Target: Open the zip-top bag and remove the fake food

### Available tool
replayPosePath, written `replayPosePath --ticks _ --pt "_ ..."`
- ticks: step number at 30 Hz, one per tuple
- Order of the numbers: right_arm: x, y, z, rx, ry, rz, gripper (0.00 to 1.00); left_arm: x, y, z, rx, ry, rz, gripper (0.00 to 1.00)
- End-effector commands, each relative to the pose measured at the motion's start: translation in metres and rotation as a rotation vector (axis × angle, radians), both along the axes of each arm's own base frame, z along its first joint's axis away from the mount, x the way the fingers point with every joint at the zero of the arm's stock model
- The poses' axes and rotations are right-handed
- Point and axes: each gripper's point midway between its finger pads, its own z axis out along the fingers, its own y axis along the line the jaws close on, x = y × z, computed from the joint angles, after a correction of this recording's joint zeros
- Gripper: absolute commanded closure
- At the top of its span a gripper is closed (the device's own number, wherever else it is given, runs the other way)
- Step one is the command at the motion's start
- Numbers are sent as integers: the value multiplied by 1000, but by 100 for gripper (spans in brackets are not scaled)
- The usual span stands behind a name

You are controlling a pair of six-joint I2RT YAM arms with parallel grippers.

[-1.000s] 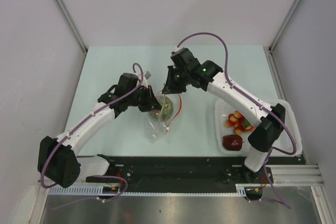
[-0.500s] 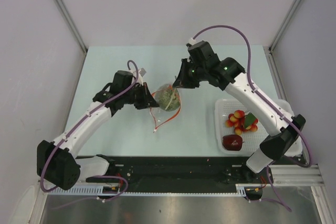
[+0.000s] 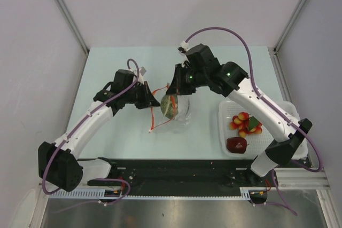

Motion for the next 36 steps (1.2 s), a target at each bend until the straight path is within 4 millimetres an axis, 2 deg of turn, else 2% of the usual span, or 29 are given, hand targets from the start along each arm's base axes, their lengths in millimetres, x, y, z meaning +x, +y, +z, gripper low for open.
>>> replayPosePath --ticks 1,6,9,11,13,15,16,17,18,19,22,24,26,31,36 --pt "-9 26 38 134 -57 97 100 11 -3 11 -8 -9 11 100" --pt "2 44 30 166 -10 63 100 4 -1 11 -15 -13 17 100" --pt "7 60 35 239 13 69 100 0 -1 12 -26 -10 17 100" --pt "7 71 48 311 22 88 100 0 3 7 -8 -3 33 100" --pt "5 71 54 333 3 105 100 -3 6 2 13 20 39 100" --pt "-1 67 61 349 -12 125 100 -3 8 0 26 32 48 100" --pt "0 65 55 350 -12 130 100 -3 9 -2 29 42 55 100" --pt "-7 64 58 375 -5 165 100 -4 10 -3 36 46 62 100" --pt "-15 58 70 410 -24 183 100 -2 10 -3 38 46 66 100" --pt "-21 60 69 450 -28 226 100 -3 11 -5 39 55 71 100" --pt "-32 55 92 552 -65 278 100 -3 7 -9 34 80 55 100" --pt "-38 54 89 569 -43 305 100 -5 3 -9 14 92 28 100" --pt "-40 53 96 596 -64 325 100 -6 1 -11 11 103 16 100" --pt "-26 39 106 628 -115 322 100 -4 -8 0 -46 72 -39 100" --pt "-12 22 113 655 -142 315 100 -10 -16 3 -86 73 -98 100"
